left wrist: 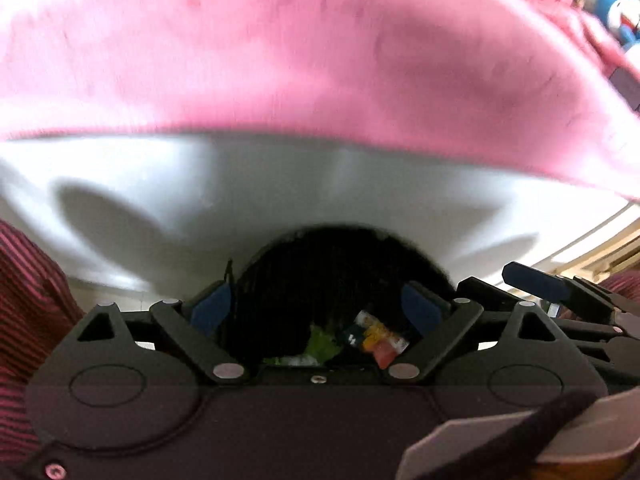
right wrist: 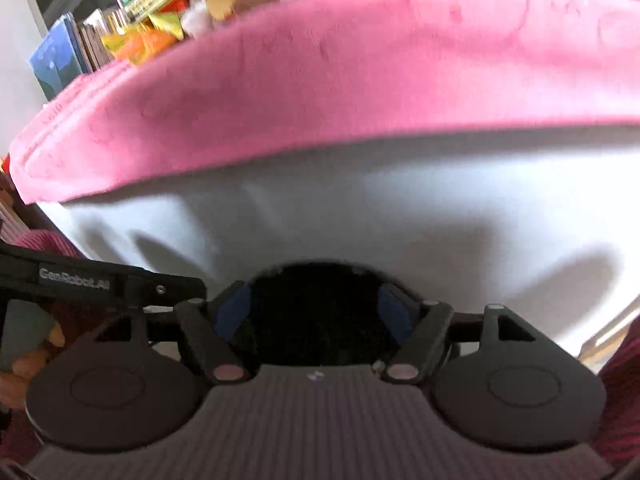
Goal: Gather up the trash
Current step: 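Raise both open tools back over the towel, then grasp the crumpled gold foil wrapper with the left tool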
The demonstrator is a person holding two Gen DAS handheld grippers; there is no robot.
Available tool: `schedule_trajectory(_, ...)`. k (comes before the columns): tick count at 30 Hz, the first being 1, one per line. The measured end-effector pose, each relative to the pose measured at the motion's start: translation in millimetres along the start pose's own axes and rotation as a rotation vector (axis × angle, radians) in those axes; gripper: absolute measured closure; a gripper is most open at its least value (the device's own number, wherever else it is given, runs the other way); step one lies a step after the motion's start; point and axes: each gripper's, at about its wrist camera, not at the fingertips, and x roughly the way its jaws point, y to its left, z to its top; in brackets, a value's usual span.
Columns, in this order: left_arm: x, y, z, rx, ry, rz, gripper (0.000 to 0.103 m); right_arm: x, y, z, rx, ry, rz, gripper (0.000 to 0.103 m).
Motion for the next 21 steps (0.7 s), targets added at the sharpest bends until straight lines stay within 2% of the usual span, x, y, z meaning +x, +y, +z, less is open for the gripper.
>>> schedule_trajectory(4, -33, -6, 13, 0.025, -0.104, -0.02, 0.01, -22, 3, 22, -0.043, -0.097, 0.007, 0.017)
schedule_trajectory(9, -75, -16, 26, 0.067, -0.261, -0.056, 0.005, -48, 9, 50, -0.098, -0.216, 0.015, 0.015)
schedule_trajectory(13, -102, -21, 41, 0.075, -0.363, -0.072, 0.002, -55, 19, 75, -0.157, -0.295, -0.005, 0.014)
schedule_trajectory(17, -113, -21, 66, 0.069, -0.466, -0.025, 0.002, -51, 21, 100, -0.194, -0.345, -0.074, 0.014)
schedule_trajectory(21, -122, -5, 98, -0.016, -0.536, 0.035, 0.001, -46, 17, 127, -0.173, -0.381, -0.12, 0.014)
